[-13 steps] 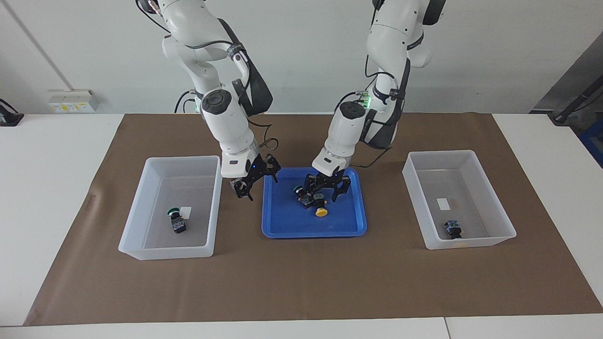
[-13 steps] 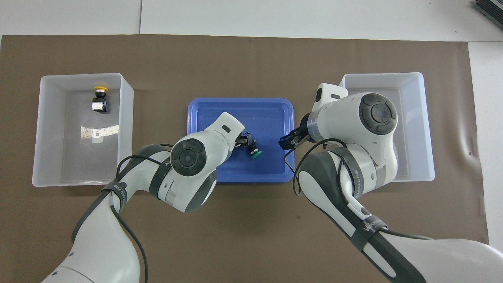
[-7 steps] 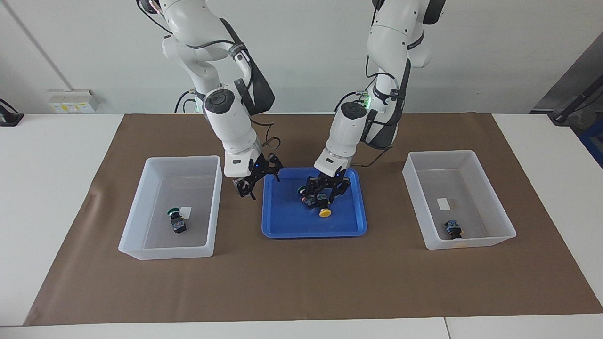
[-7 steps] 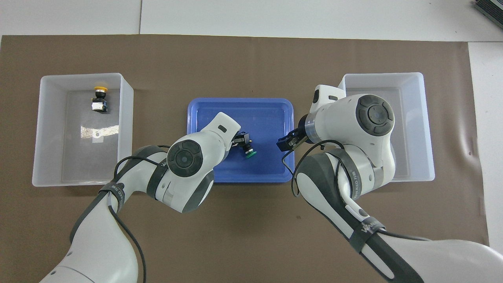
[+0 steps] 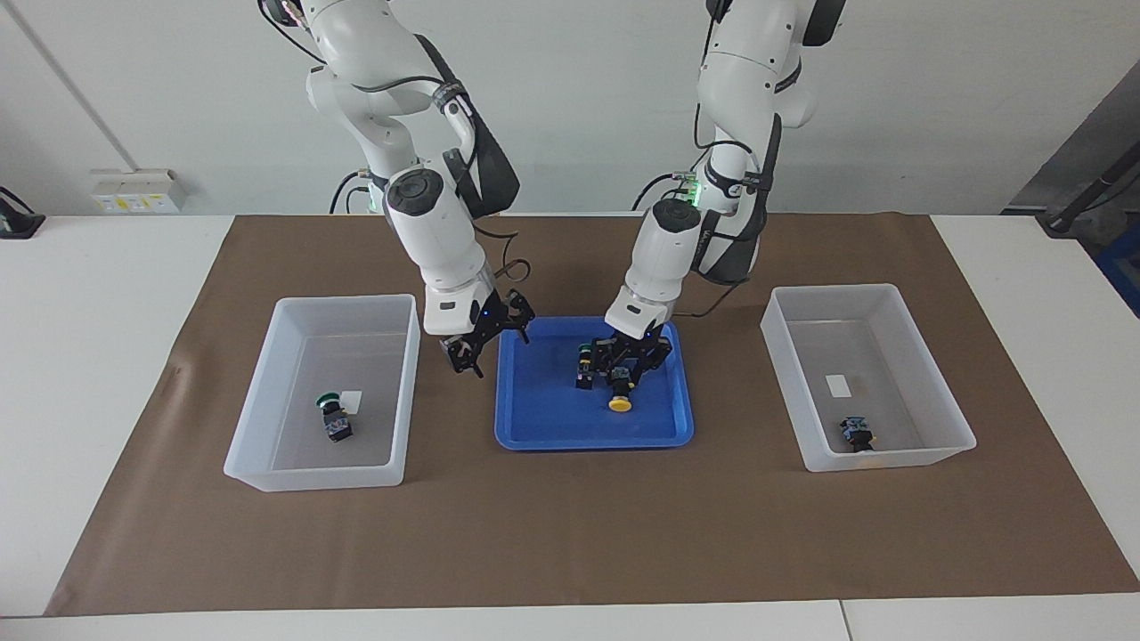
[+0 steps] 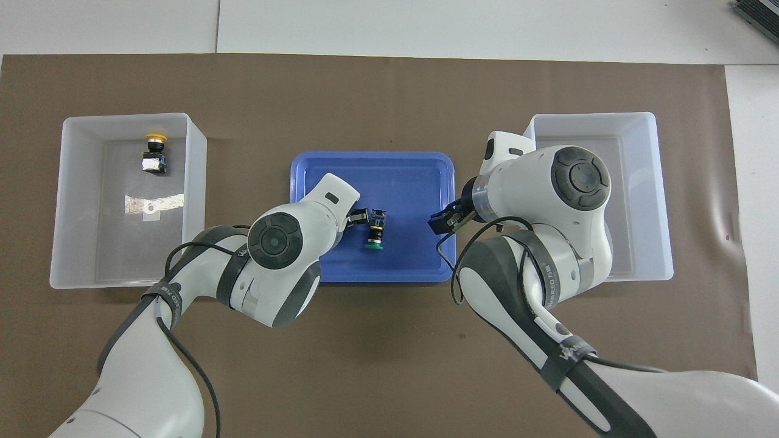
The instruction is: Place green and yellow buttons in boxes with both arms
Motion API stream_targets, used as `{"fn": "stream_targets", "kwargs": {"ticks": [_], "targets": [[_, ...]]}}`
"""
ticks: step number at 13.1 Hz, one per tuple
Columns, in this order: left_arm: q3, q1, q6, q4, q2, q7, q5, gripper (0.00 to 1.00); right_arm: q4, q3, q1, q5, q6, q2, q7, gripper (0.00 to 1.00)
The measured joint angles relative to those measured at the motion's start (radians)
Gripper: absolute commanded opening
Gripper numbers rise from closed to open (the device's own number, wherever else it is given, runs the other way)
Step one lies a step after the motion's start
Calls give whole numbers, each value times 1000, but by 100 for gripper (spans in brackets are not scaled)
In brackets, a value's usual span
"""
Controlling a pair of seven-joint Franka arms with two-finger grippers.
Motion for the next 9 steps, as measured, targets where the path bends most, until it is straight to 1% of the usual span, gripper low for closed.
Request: {"fn": "stream_targets", "kwargs": {"ticks": [2, 5, 7, 9], "targets": [[9, 28, -56, 0, -26, 24, 0, 0, 0, 0, 21, 2, 5, 0, 37, 100], [14, 127, -221, 2, -132, 173, 0, 0, -10, 1, 83, 6, 67, 6, 184, 100], [16, 208, -293, 4, -208, 260, 0, 0, -17, 1, 127, 10, 155, 32, 358, 100], [18, 278, -326, 10, -252, 323, 0, 0, -18, 1, 175, 9, 262, 76, 556, 100]]}}
